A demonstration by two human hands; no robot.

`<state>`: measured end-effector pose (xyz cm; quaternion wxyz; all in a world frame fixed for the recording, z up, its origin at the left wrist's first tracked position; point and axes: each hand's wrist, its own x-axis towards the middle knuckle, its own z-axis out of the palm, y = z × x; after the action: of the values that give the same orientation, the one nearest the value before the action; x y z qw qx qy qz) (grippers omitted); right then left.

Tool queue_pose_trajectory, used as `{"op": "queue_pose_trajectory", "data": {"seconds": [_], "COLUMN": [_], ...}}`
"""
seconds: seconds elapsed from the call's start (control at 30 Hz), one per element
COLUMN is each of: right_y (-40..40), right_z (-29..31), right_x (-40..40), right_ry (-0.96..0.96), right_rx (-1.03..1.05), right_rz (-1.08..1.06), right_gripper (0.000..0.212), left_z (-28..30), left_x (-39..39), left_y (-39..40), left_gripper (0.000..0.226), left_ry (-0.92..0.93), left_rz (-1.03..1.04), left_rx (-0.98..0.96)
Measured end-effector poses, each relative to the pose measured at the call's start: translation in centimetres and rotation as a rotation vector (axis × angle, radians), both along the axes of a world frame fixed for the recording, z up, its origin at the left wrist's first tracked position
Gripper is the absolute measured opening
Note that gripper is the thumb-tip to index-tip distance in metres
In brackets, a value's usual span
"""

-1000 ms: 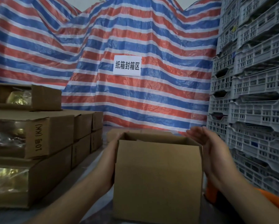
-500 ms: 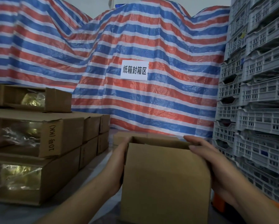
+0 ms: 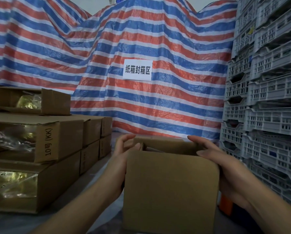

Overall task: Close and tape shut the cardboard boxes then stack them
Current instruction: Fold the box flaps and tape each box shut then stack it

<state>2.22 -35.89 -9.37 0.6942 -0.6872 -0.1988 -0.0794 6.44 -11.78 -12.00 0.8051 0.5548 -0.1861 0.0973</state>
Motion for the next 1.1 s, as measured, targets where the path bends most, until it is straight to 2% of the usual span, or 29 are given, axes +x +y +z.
{"op": "queue_pose_trajectory", "data": {"seconds": [0.17,0.27,0.33,0.43,0.47,0.57,0.63,0.73,0.8,0.93,1.03,1.1], "right_y": [0.2,0.1,0.1,0.0,-0.1,0.2,0.5,0.2,0.1,0.5,1.1,1.2], "right_z": [0.1,0.1,0.0,-0.2,-0.2,-0.5,-0.9,-1.9,-2.5,-3.1,-3.5,-3.8], "right_x": [-0.3,-0.2,-0.1,0.0,0.2,0.2,0.5,1.8,2.1,2.2,2.3,2.4], "right_ry": [0.015,0.016,0.026,0.033,0.032,0.02,0.001,-0.031,-0.082,-0.096,-0.196,-0.232], "right_rx": [0.002,0.013,0.013,0.008,0.008,0.043,0.137,0.351,0.386,0.342,0.205,0.148], "right_rz": [0.014,0.008,0.013,0.011,0.014,-0.008,-0.071,-0.297,-0.417,-0.51,-0.545,-0.555], "right_gripper": [0.044,0.043,0.043,0.043,0.043,0.043,0.034,0.04,0.041,0.041,0.051,0.058], "left_z": [-0.1,0.2,0.3,0.1,0.1,-0.4,-0.5,-1.0,-1.8,-0.4,0.5,0.7], "left_x": [0.3,-0.3,-0.5,0.0,-0.1,0.9,1.3,1.3,1.4,0.5,-0.8,-1.0], "left_y": [0.1,0.5,0.6,0.6,0.5,0.7,1.0,1.5,1.8,1.7,1.8,1.5], "left_gripper": [0.035,0.022,0.007,0.049,0.054,0.047,0.041,0.031,0.033,0.021,0.025,0.028], "left_ry": [-0.036,-0.027,0.005,0.069,0.09,0.123,0.147,0.154,0.086,0.034,-0.061,-0.028], "left_rz": [0.022,0.031,0.013,0.015,0.04,0.108,0.104,0.127,0.142,0.11,0.069,0.059], "left_rx": [-0.003,0.084,0.213,0.372,0.409,0.459,0.444,0.483,0.556,0.571,0.488,0.432]}}
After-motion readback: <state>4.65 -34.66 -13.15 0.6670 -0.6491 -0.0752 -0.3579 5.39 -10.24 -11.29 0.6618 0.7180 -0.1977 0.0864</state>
